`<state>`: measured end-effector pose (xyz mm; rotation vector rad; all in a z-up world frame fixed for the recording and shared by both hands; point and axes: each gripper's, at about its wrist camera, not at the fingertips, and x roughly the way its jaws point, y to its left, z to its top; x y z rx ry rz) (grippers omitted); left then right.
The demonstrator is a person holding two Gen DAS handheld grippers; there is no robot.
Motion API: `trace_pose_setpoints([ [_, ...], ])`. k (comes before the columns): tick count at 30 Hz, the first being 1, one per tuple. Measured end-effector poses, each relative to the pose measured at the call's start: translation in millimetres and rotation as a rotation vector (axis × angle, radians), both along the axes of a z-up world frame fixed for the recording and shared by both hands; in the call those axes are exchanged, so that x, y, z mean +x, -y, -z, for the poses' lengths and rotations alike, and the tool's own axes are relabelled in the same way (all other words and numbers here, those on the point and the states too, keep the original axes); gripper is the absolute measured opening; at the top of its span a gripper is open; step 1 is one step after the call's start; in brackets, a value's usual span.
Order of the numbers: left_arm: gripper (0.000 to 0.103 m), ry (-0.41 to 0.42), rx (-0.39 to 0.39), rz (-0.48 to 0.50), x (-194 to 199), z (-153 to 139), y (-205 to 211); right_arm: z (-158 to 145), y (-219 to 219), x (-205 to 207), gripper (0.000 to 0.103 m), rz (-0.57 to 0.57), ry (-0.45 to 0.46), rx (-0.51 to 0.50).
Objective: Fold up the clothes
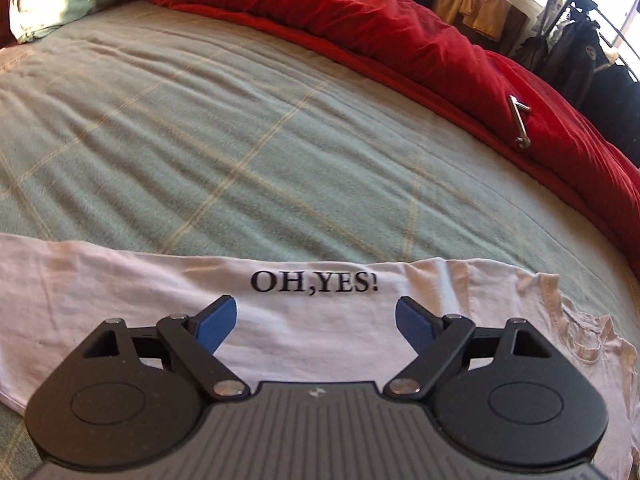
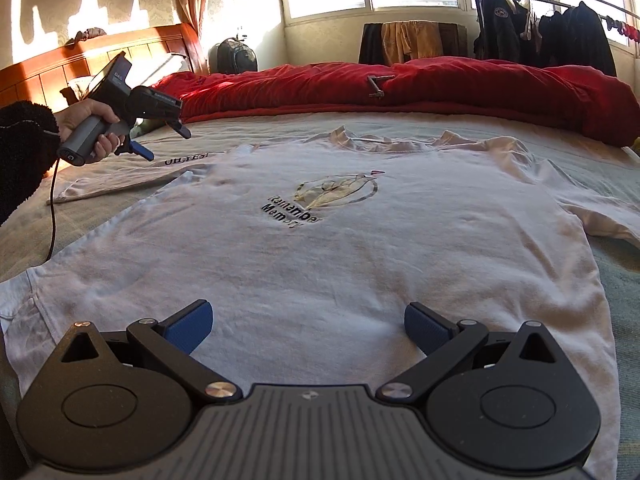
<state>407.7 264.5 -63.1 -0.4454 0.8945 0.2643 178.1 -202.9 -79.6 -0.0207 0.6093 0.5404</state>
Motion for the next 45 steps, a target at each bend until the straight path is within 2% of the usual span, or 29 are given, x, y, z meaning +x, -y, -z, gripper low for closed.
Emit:
trace_pose_setpoints([
  [3, 0.087, 0.022, 0.027, -0.040, 7.2, 18.2, -11.1, 0.8, -1.3, 0.5, 0.103, -0.002, -0.001, -0.007],
  [5, 0.091, 0.060, 0.031, -0.059, 11.8, 20.4, -17.3, 1.5, -2.1, 1.4, 0.103, -0.004, -0.002, -0.011],
  [8, 0.091, 0.082, 0.033, -0.101, 17.0, 19.5, -27.1, 2.0, -2.3, 2.4, 0.103, -0.005, -0.003, -0.010],
  [11, 0.091, 0.116, -0.027, -0.116, 3.9, 9.0, -34.8, 2.1, -1.4, 2.0, 0.103, -0.006, -0.002, -0.005],
  [14, 0.091, 0.132, -0.019, -0.078, -17.5, -3.4, -37.6, 2.1, -2.3, 1.9, 0.103, -0.005, -0.001, -0.007],
  [17, 0.091, 0.113, -0.069, -0.060, -34.6, -0.3, -50.2, 2.4, -3.8, 1.5, 0.103, -0.004, 0.003, -0.016],
  [19, 0.091, 0.100, -0.091, -0.081, -38.8, 9.0, -59.4, 2.6, -4.2, 1.3, 0.103, -0.003, 0.006, -0.020],
  [22, 0.091, 0.125, -0.046, -0.118, -35.9, 14.7, -66.7, 2.8, -4.9, 1.5, 0.103, -0.003, 0.008, -0.028],
  [25, 0.090, 0.102, 0.101, -0.223, -26.1, 14.8, -70.8, 3.2, -6.2, 2.1, 0.103, -0.003, 0.007, -0.038],
  [26, 0.087, 0.097, 0.125, -0.257, -25.6, 13.1, -72.4, 3.3, -6.6, 1.9, 0.103, -0.003, 0.008, -0.041],
  [30, 0.088, 0.166, 0.083, -0.273, -43.7, -2.3, -77.2, 3.4, -6.5, 1.6, 0.103, -0.003, 0.009, -0.039],
  [33, 0.088, 0.149, 0.075, -0.234, -61.0, -8.1, -80.5, 3.5, -6.3, 1.7, 0.103, -0.003, 0.009, -0.037],
  [37, 0.088, 0.157, -0.037, -0.185, -85.8, 2.9, -84.6, 3.8, -7.6, 1.6, 0.103, -0.003, 0.010, -0.047],
  [38, 0.088, 0.165, -0.037, -0.177, -91.0, 5.2, -84.7, 3.9, -8.0, 1.4, 0.103, -0.003, 0.011, -0.050],
  [41, 0.088, 0.148, 0.038, -0.228, -101.9, 2.6, -93.5, 4.0, -8.8, 1.3, 0.103, -0.002, 0.012, -0.055],
  [45, 0.088, 0.102, 0.107, -0.385, -121.1, -8.1, -121.0, 3.9, -9.6, 1.6, 0.103, -0.001, 0.011, -0.060],
])
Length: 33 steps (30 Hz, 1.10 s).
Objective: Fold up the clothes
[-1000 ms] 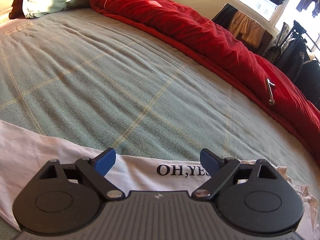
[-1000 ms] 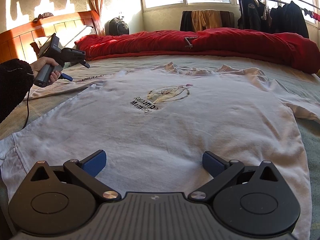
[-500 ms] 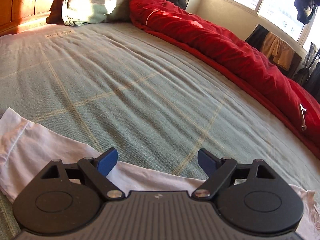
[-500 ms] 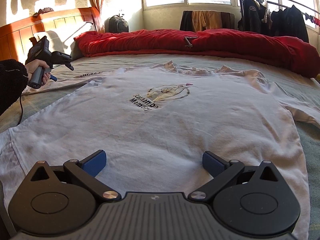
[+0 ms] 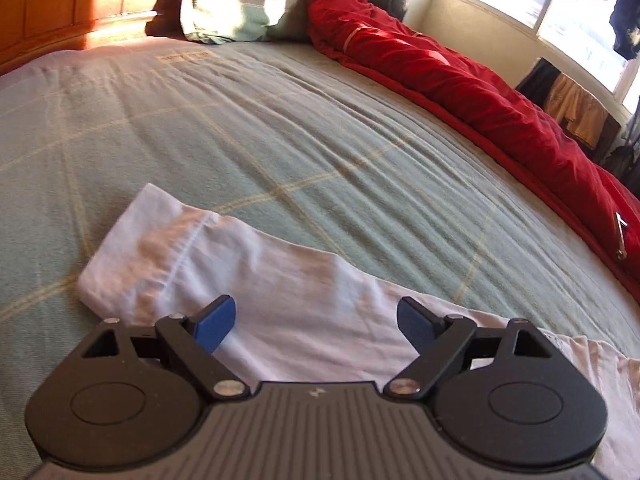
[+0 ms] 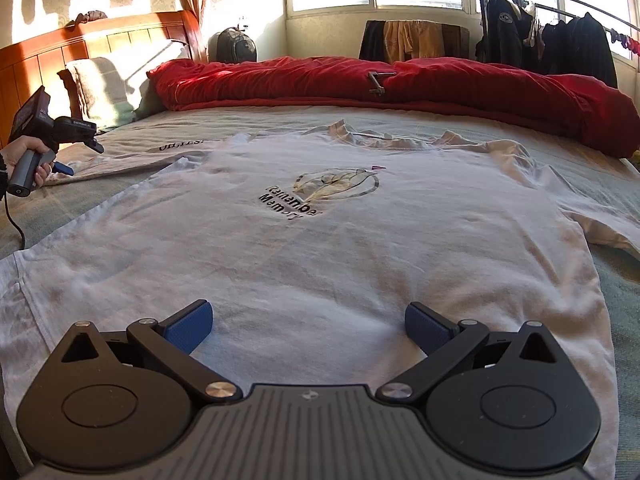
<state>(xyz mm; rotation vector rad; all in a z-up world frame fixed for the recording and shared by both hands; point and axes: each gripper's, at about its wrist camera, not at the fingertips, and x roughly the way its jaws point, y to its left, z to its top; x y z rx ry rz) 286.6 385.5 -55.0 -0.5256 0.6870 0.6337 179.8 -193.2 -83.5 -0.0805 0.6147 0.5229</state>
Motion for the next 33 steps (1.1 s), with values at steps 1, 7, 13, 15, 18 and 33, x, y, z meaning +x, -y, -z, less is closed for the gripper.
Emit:
trace_pose_setpoints([
  [1, 0.088, -0.005, 0.009, -0.027, -4.7, -2.5, -6.3, 0.0, -0.1, 0.2, 0.103, 0.000, -0.001, 0.000],
  [7, 0.088, 0.031, -0.028, -0.043, -19.7, 0.4, -24.7, 0.9, -1.3, 0.5, 0.103, 0.003, -0.004, -0.011],
  [13, 0.088, 0.086, -0.032, -0.033, -36.7, -8.7, -15.8, 1.1, -0.9, 0.0, 0.103, 0.004, -0.001, -0.011],
  [15, 0.089, 0.115, -0.057, 0.036, -36.1, -14.8, -9.3, 1.1, -1.4, -0.5, 0.103, 0.004, 0.001, -0.014],
  [18, 0.089, 0.121, -0.111, 0.075, -29.1, -9.4, -6.3, 0.9, -2.2, -1.3, 0.103, 0.006, 0.005, -0.019],
  [33, 0.092, -0.018, 0.098, 0.469, -18.9, -64.7, 145.4, 0.5, -2.9, -3.8, 0.103, 0.012, 0.014, -0.029],
])
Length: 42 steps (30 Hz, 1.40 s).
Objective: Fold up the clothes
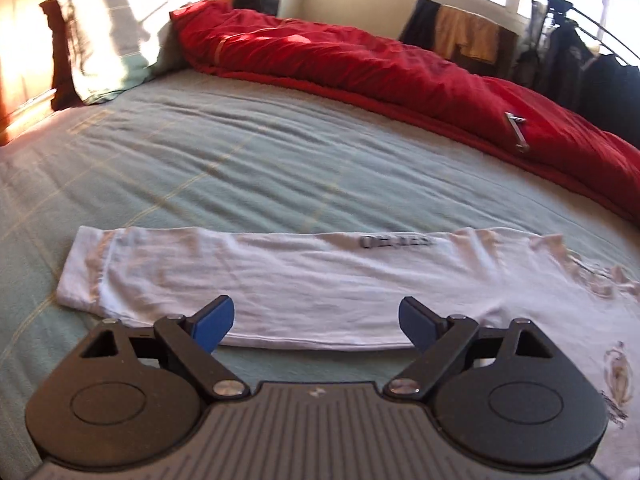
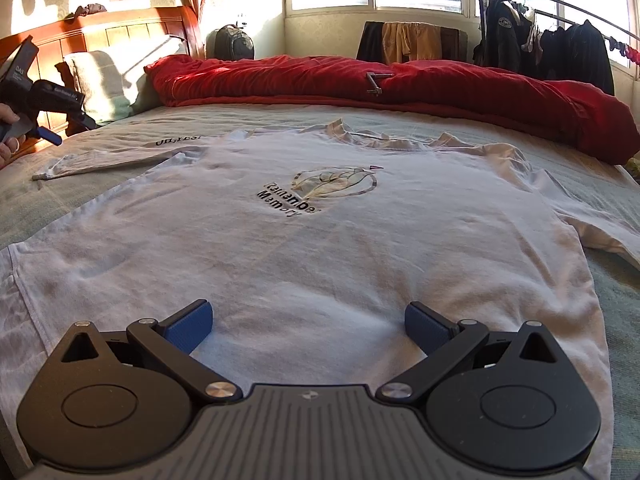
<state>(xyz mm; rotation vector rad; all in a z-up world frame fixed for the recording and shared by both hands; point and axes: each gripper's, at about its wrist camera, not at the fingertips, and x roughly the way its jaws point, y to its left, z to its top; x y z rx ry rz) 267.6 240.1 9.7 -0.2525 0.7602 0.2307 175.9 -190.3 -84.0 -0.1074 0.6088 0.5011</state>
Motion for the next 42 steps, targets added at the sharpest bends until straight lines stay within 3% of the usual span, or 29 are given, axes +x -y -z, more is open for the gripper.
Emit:
trace_pose_setpoints([
  [6, 0.092, -0.003, -0.108, 0.327, 5.3, -9.8, 113.2, -0.2, 0.7, -0.9, 0.103, 0.001, 0.001, 0.003],
  [11, 0.092, -0.086, -0.073, 0.427, 3.6, 24.5, 169.7, -1.3, 1.2, -1.5, 0.103, 0.002, 0.001, 0.004],
  [17, 0.092, -0.192, -0.030, 0.396, -34.2, 69.8, 174.2, -11.4, 7.0, -4.7, 0.103, 0.013, -0.014, 0.024],
  [24, 0.099, -0.126, 0.120, 0.387, -127.7, 76.0, 185.7, -41.5, 46.7, -6.1, 0.103, 0.084, 0.031, 0.146],
  [28, 0.100, -0.114, 0.103, 0.356, -167.3, 72.9, 180.0, -43.6, 72.4, 3.7, 0.103, 0.169, -0.006, 0.234],
  [31, 0.101, -0.142, 0.101, 0.302, -180.7, 70.3, 170.9, -42.0, 80.3, 6.6, 0.103, 0.171, -0.046, 0.301],
  [35, 0.100, -0.135, 0.082, 0.227, -187.6, 57.6, 157.0, -42.8, 72.2, 2.6, 0.103, 0.135, -0.049, 0.282],
  [39, 0.100, -0.025, -0.037, 0.240, -180.2, 38.2, 152.2, -43.9, 61.5, -2.3, 0.103, 0.091, -0.046, 0.253],
  [42, 0.100, -0.034, -0.052, 0.246, -168.0, 45.7, 160.1, -41.6, 54.6, -2.5, 0.103, 0.059, -0.065, 0.244],
])
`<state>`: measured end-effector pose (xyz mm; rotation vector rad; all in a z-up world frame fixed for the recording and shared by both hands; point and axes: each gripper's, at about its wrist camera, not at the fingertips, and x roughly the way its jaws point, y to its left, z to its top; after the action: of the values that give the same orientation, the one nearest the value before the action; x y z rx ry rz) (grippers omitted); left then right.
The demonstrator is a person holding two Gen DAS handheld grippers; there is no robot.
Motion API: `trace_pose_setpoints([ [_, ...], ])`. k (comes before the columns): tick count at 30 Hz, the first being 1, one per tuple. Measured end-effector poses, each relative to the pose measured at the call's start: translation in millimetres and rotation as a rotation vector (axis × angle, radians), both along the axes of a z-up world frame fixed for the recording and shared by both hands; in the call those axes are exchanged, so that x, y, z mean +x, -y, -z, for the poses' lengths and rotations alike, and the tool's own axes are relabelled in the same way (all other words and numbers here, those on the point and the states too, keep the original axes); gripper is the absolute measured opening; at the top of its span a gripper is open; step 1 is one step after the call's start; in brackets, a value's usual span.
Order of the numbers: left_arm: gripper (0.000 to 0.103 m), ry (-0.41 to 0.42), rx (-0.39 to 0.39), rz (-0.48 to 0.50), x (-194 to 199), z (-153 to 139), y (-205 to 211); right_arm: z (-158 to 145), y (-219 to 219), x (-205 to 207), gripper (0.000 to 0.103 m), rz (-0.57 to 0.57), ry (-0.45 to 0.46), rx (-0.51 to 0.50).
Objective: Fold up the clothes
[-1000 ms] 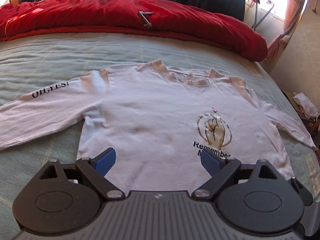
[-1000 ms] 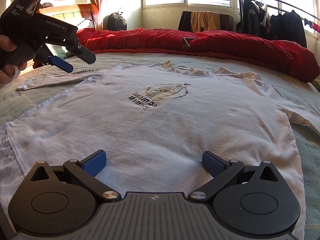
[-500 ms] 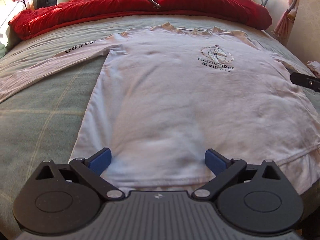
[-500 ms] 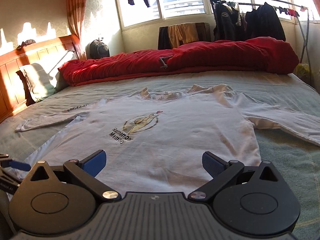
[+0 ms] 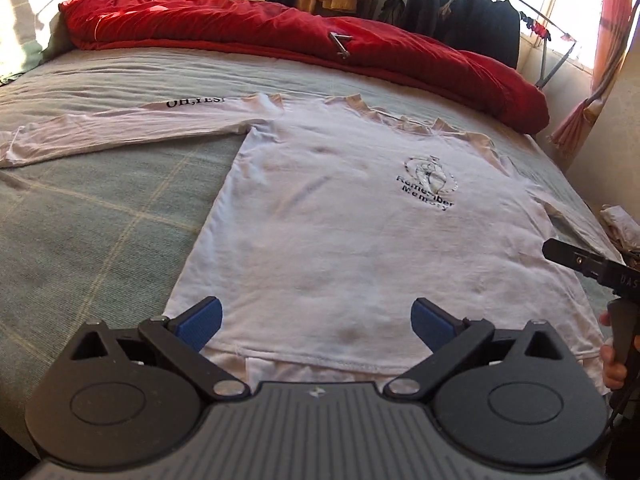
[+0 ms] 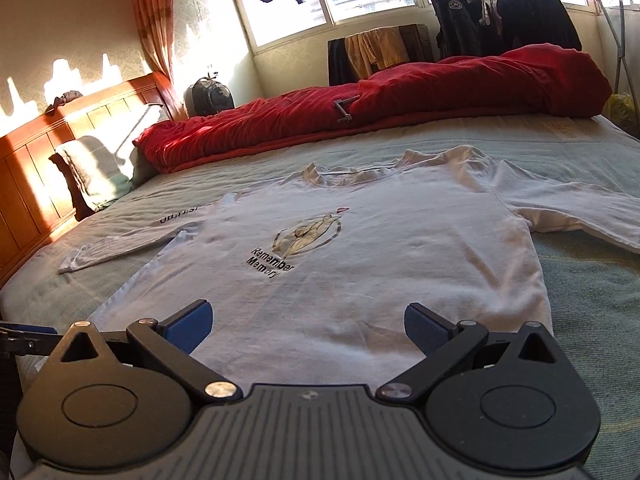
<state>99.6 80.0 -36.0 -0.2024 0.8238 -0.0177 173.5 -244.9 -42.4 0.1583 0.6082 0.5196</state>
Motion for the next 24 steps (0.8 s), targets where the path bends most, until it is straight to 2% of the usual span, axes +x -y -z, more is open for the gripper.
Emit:
trace_pose_setpoints([
  [4, 0.100, -0.074, 0.100, -0.090, 0.8, 27.7, 3.8, 4.6, -7.2, -2.9, 0.103, -0.010, -0.010, -0.026],
  [9, 0.100, -0.034, 0.117, -0.103, -20.2, 23.3, 8.0, 13.4, -29.0, -10.1, 0.103, 0.058, -0.054, -0.044],
  [10, 0.100, -0.027, 0.113, -0.101, -21.3, 20.2, 9.7, 13.5, -35.8, -14.7, 0.103, 0.044, -0.041, -0.055],
  [13, 0.100, 0.004, 0.099, -0.075, -18.8, 12.2, 18.4, 9.7, -53.5, -29.8, 0.103, -0.006, 0.033, -0.124],
  [16, 0.100, 0.017, 0.086, -0.039, -14.6, 10.5, 31.6, 4.3, -54.8, -34.9, 0.103, 0.043, 0.085, -0.202],
  [20, 0.100, 0.019, 0.070, 0.041, -12.1, 16.0, 53.1, 4.9, -36.3, -28.6, 0.103, 0.162, 0.014, -0.188],
  [24, 0.100, 0.006, 0.095, 0.097, -13.2, 22.5, 68.2, 14.2, -14.4, -27.7, 0.103, 0.271, -0.064, -0.172],
])
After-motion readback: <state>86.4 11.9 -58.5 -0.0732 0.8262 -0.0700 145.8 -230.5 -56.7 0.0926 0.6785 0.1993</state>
